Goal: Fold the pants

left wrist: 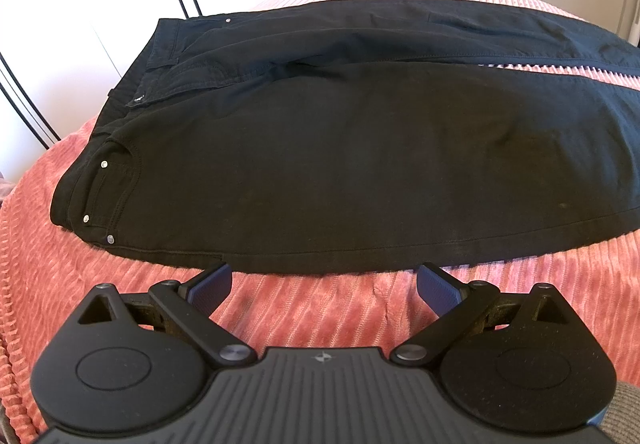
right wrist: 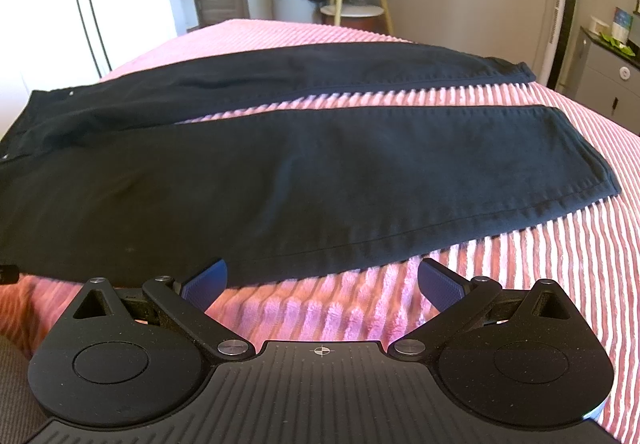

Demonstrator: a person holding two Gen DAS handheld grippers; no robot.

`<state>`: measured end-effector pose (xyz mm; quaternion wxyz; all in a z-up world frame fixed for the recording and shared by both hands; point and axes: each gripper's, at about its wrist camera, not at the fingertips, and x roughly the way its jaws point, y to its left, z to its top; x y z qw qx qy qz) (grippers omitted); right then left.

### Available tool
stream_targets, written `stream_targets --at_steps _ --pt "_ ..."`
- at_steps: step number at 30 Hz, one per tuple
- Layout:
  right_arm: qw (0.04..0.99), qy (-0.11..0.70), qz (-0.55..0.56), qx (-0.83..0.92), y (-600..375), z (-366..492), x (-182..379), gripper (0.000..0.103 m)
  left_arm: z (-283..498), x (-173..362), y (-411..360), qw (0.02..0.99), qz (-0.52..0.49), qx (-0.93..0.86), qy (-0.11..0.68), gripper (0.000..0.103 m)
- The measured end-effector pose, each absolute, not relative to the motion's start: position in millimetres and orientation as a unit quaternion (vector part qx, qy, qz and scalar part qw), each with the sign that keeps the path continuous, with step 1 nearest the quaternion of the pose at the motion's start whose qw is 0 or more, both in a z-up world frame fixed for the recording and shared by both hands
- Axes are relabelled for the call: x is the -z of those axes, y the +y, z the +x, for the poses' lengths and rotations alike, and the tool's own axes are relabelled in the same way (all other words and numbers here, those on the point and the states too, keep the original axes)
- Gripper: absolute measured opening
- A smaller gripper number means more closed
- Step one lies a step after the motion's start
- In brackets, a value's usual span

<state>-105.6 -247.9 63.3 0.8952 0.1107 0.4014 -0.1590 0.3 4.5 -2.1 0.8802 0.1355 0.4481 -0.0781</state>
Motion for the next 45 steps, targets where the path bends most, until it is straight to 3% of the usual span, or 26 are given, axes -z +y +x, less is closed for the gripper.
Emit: stream_targets --at_steps 45 --pt "0.888 0.410 0.124 0.168 -253.2 -105.1 -60.7 0.103 6.6 3.1 13.3 0.877 0.110 0.082 0.460 0.099"
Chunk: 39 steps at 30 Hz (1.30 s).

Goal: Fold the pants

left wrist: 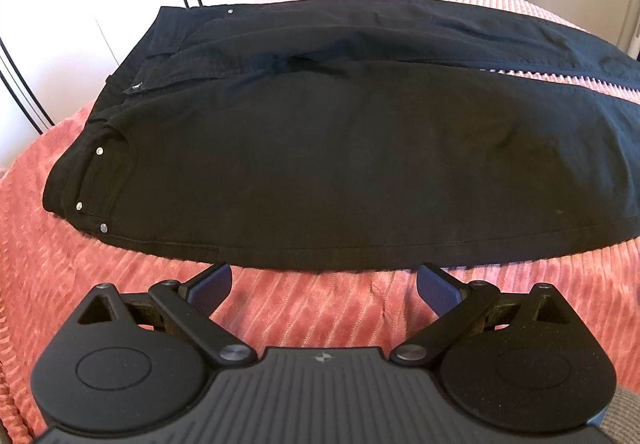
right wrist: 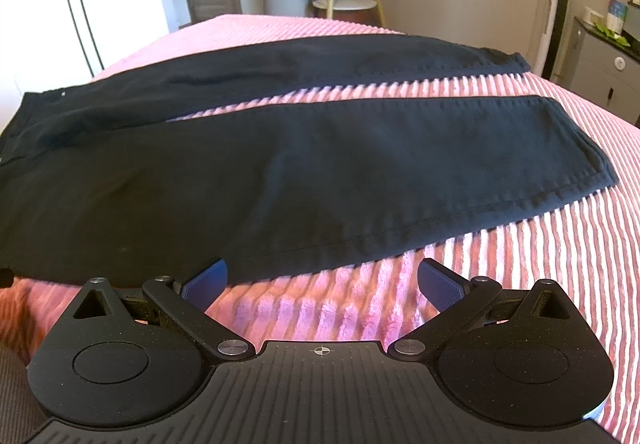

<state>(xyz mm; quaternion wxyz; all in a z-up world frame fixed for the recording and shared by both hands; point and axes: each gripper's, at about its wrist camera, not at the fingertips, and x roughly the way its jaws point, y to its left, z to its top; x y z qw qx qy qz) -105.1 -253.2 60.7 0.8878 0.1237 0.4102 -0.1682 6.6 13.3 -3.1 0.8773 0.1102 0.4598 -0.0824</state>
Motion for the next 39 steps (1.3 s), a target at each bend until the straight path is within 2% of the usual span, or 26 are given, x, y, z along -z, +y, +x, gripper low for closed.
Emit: stream_targets --at_steps 15,22,24,28,33,36,38,39 --pt "0.844 0.458 0.162 0.227 -319.4 -46.6 -45.0 0.103 24.0 -3.6 25.6 0.882 0.059 0.049 0.466 0.099" --pt "0.835 0.476 0.152 0.231 -322.7 -39.8 -24.5 0.103 74.8 -15.5 25.3 0.903 -0.033 -0.009 0.429 0.099" --pt "0.834 0.475 0.166 0.226 -329.1 -38.8 -23.1 0.103 95.4 -11.3 17.2 0.902 -0.041 -0.015 0.429 0.099" --pt "0.806 0.531 0.176 0.192 -341.0 -14.9 -40.3 0.103 126.1 9.3 1.4 0.906 -0.023 -0.041 0.421 0.099" --pt "0.809 0.460 0.303 0.203 -400.9 48.3 -78.8 0.103 139.1 40.5 0.1 0.911 0.006 -0.062 0.407 0.099" --pt "0.798 0.435 0.340 0.243 -439.4 113.1 -83.0 0.103 131.9 47.3 4.6 0.930 0.010 -0.053 0.362 0.099" --pt "0.782 0.432 0.353 0.277 -462.0 153.8 -79.7 0.098 127.8 52.8 5.6 0.941 0.017 -0.039 0.337 0.099" --pt "0.774 0.431 0.357 0.296 -471.7 173.1 -77.7 0.084 125.2 56.5 6.6 0.947 0.017 -0.034 0.319 0.099"
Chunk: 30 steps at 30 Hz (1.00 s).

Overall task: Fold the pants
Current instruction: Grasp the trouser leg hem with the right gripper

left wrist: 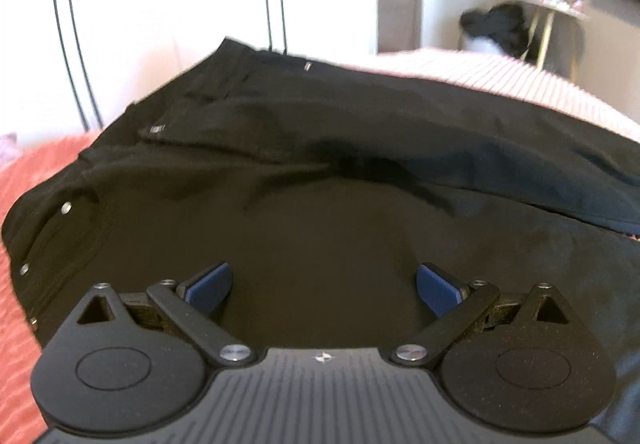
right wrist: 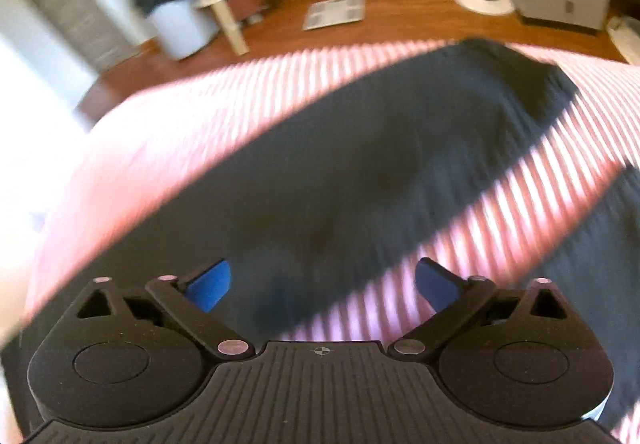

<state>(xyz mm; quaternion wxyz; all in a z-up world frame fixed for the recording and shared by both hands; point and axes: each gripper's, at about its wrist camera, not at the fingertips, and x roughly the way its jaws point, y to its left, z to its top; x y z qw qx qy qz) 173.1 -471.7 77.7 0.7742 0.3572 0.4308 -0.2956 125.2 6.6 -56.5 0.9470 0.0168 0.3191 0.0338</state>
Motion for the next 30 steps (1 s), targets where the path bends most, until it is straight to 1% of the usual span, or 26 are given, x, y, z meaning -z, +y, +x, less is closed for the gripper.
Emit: stream_targets --at_steps 1,3,7,12,15,17,18,20,21,22,24,26,28,30 --pt "0.765 0.430 0.364 0.314 -481.5 192.4 -74.8 0.076 121.4 60.7 8.2 0.953 0.012 -0.030 0.302 0.099" --pt "0.743 0.428 0.377 0.351 -498.2 223.4 -67.2 0.075 116.7 65.4 8.8 0.959 0.005 -0.029 0.281 0.099" --pt "0.705 0.414 0.400 0.415 -513.5 250.3 -48.5 0.075 113.4 71.8 12.2 0.966 -0.003 -0.024 0.258 0.099" --pt "0.675 0.405 0.403 0.467 -532.9 272.2 -33.5 0.077 112.3 74.3 10.0 0.967 -0.001 -0.024 0.252 0.099" --pt "0.662 0.417 0.393 0.483 -537.6 275.1 -27.6 0.077 111.1 75.6 9.3 0.967 0.001 -0.024 0.252 0.099" --pt "0.669 0.422 0.364 0.492 -535.0 275.6 -23.3 0.071 112.0 75.6 11.0 0.967 -0.001 -0.023 0.253 0.099" --pt "0.677 0.422 0.351 0.491 -531.9 274.3 -22.2 0.065 111.6 75.2 11.7 0.967 -0.002 -0.023 0.253 0.099" --pt "0.698 0.414 0.330 0.482 -522.7 265.1 -24.9 0.046 112.2 75.1 13.1 0.967 -0.005 -0.021 0.253 0.099" --pt "0.716 0.409 0.331 0.458 -517.9 259.1 -29.0 0.025 111.9 75.0 14.3 0.967 -0.008 -0.019 0.253 0.099" --pt "0.733 0.404 0.328 0.438 -513.8 250.7 -33.2 0.012 111.7 74.7 16.3 0.967 -0.013 -0.017 0.252 0.099" --pt "0.772 0.382 0.316 0.399 -503.0 222.7 -45.5 0.008 111.4 74.0 20.6 0.968 -0.026 -0.011 0.250 0.099" --pt "0.806 0.338 0.328 0.360 -487.6 171.5 -62.0 0.008 111.2 71.9 25.5 0.968 -0.042 -0.003 0.249 0.099" --pt "0.830 0.294 0.344 0.326 -465.9 106.4 -72.1 0.008 112.6 67.3 31.2 0.965 -0.059 0.003 0.254 0.099" --pt "0.839 0.271 0.359 0.305 -440.0 42.8 -65.4 0.008 114.5 59.4 37.8 0.959 -0.081 0.007 0.272 0.099"
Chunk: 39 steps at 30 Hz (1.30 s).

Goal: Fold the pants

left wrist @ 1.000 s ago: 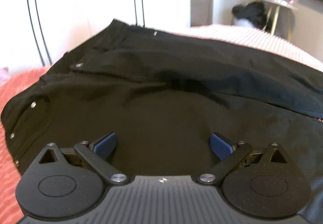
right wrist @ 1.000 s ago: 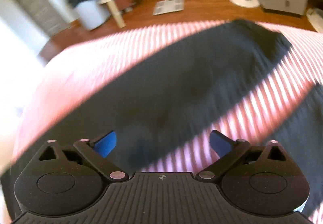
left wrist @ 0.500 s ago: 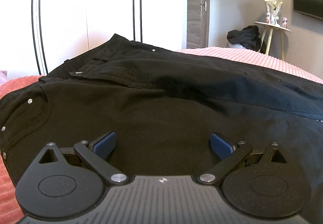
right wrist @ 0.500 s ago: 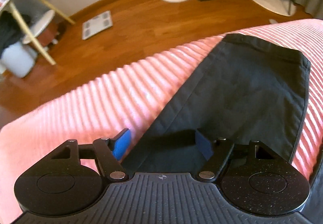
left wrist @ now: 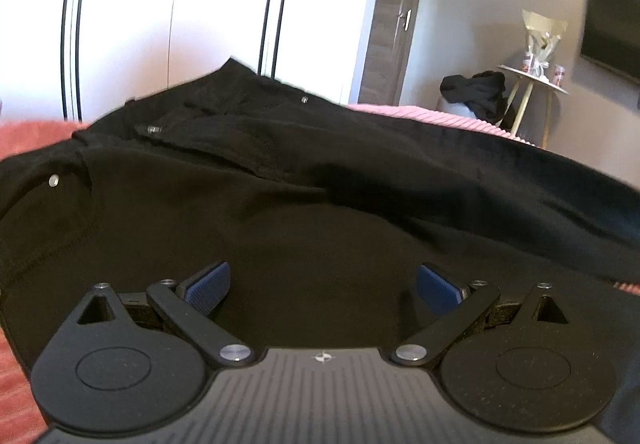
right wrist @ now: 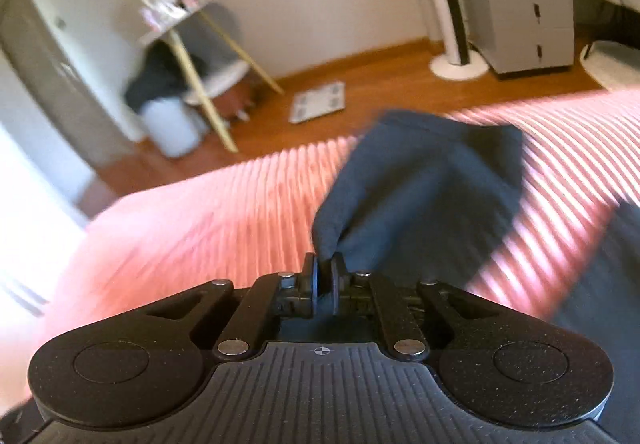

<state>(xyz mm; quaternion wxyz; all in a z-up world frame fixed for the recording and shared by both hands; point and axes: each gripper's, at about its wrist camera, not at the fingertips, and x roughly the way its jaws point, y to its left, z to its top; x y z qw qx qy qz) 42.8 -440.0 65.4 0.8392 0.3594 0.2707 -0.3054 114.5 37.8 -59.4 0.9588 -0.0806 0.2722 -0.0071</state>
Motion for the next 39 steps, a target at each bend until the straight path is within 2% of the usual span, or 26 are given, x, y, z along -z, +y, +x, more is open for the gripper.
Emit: stream_targets --at_steps 3,7,8,10,12,14,18,20,21,24,26,28,29,30,31,32,33,35,36,37,38,39 --pt "0.835 0.267 0.380 0.296 -414.7 -20.2 -34.4 0.008 113.3 34.9 46.1 0.946 -0.121 0.023 0.299 0.099" --pt "0.805 0.290 0.427 0.293 -423.5 -35.2 -12.0 0.012 111.5 -8.2 39.2 0.959 -0.131 0.037 0.247 0.099" --pt "0.813 0.296 0.406 0.295 -424.6 -32.2 -17.9 0.015 118.0 -16.4 37.2 0.958 -0.142 0.049 0.243 0.099" --pt "0.828 0.307 0.339 0.324 -422.3 -25.7 -28.6 0.032 141.6 -28.6 33.0 0.947 -0.179 0.070 0.257 0.099" --pt "0.840 0.290 0.297 0.349 -424.1 -24.6 -29.3 0.044 168.8 -35.3 27.1 0.933 -0.215 0.089 0.275 0.099" --pt "0.840 0.280 0.320 0.337 -436.3 -26.8 -22.1 0.045 200.7 -38.7 15.0 0.920 -0.233 0.107 0.295 0.099" --pt "0.810 0.230 0.443 0.307 -472.3 -45.5 -12.5 0.043 262.0 -27.6 -8.4 0.897 -0.255 0.111 0.342 0.099" --pt "0.800 0.217 0.471 0.302 -486.1 -51.2 -7.8 0.027 290.0 -18.0 -16.5 0.888 -0.260 0.100 0.366 0.094" --pt "0.796 0.213 0.480 0.302 -491.3 -53.7 -2.8 0.014 303.7 -12.4 -19.4 0.882 -0.267 0.092 0.377 0.092" --pt "0.779 0.194 0.520 0.291 -501.7 -55.1 9.5 0.011 335.4 3.2 -26.8 0.865 -0.284 0.082 0.406 0.088" --pt "0.780 0.184 0.524 0.287 -504.9 -50.3 13.4 0.011 348.8 13.2 -31.8 0.857 -0.289 0.079 0.420 0.069" --pt "0.780 0.185 0.525 0.285 -507.9 -48.5 16.5 0.011 356.4 24.7 -39.4 0.845 -0.289 0.083 0.443 0.060" --pt "0.777 0.183 0.531 0.283 -509.4 -49.6 18.1 0.011 361.2 30.1 -42.1 0.840 -0.287 0.080 0.454 0.044" --pt "0.776 0.181 0.534 0.281 -504.8 -47.8 16.1 0.011 362.1 32.6 -44.5 0.842 -0.281 0.070 0.456 0.035" --pt "0.778 0.182 0.533 0.279 -506.1 -46.9 15.6 0.011 361.8 32.7 -46.4 0.845 -0.277 0.066 0.453 0.016" --pt "0.777 0.187 0.533 0.277 -506.8 -46.5 14.3 0.011 361.0 31.9 -47.2 0.844 -0.280 0.070 0.452 0.007" --pt "0.772 0.194 0.539 0.275 -504.0 -51.9 12.7 0.014 356.8 29.1 -47.0 0.847 -0.285 0.073 0.443 0.007" --pt "0.759 0.203 0.560 0.262 -500.0 -62.3 9.7 0.034 343.8 18.6 -46.3 0.863 -0.276 0.078 0.416 0.006" --pt "0.753 0.200 0.572 0.257 -495.2 -66.6 7.5 0.053 335.1 11.3 -45.7 0.871 -0.267 0.080 0.404 0.005" --pt "0.745 0.203 0.583 0.254 -488.9 -68.9 5.3 0.068 324.8 3.2 -44.6 0.880 -0.258 0.083 0.391 0.005" --pt "0.742 0.213 0.585 0.250 -482.3 -69.0 3.8 0.073 313.0 -5.3 -42.7 0.887 -0.251 0.089 0.377 0.004" --pt "0.743 0.222 0.578 0.253 -477.8 -69.1 2.5 0.073 299.7 -14.1 -39.6 0.895 -0.246 0.094 0.361 0.004"
